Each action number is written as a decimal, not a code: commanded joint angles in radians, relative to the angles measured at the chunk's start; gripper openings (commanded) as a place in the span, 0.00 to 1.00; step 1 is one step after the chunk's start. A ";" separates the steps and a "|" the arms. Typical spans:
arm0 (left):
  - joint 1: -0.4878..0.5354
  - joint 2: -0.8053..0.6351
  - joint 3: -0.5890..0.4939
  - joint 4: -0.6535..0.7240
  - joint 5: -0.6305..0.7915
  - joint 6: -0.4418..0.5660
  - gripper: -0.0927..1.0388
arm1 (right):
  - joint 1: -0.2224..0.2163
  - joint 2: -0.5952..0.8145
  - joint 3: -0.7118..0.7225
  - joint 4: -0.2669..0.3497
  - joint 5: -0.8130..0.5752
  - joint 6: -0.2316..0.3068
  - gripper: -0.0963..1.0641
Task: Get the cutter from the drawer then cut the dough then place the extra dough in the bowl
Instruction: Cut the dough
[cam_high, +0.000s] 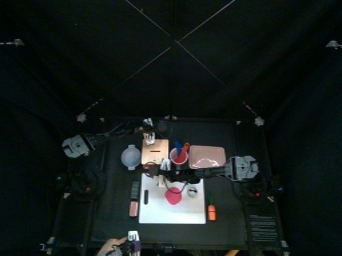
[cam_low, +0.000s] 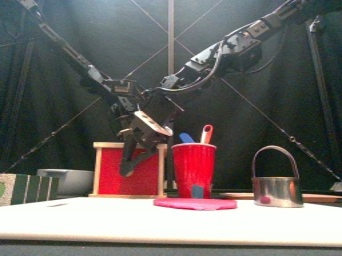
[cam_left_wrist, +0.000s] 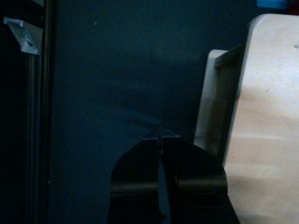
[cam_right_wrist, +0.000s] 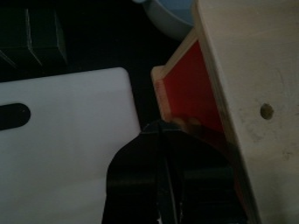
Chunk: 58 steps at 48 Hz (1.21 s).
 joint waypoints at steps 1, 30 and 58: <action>0.000 -0.014 -0.029 0.000 -0.008 -0.005 0.37 | -0.003 -0.031 -0.035 0.011 -0.002 0.002 0.34; 0.000 -0.156 -0.041 -0.041 -0.140 -0.023 0.38 | 0.169 -0.198 -0.020 0.023 0.049 0.002 0.34; -0.284 -0.356 0.219 -0.212 -0.569 -0.031 0.38 | 0.232 -0.647 0.405 0.210 0.028 0.015 0.38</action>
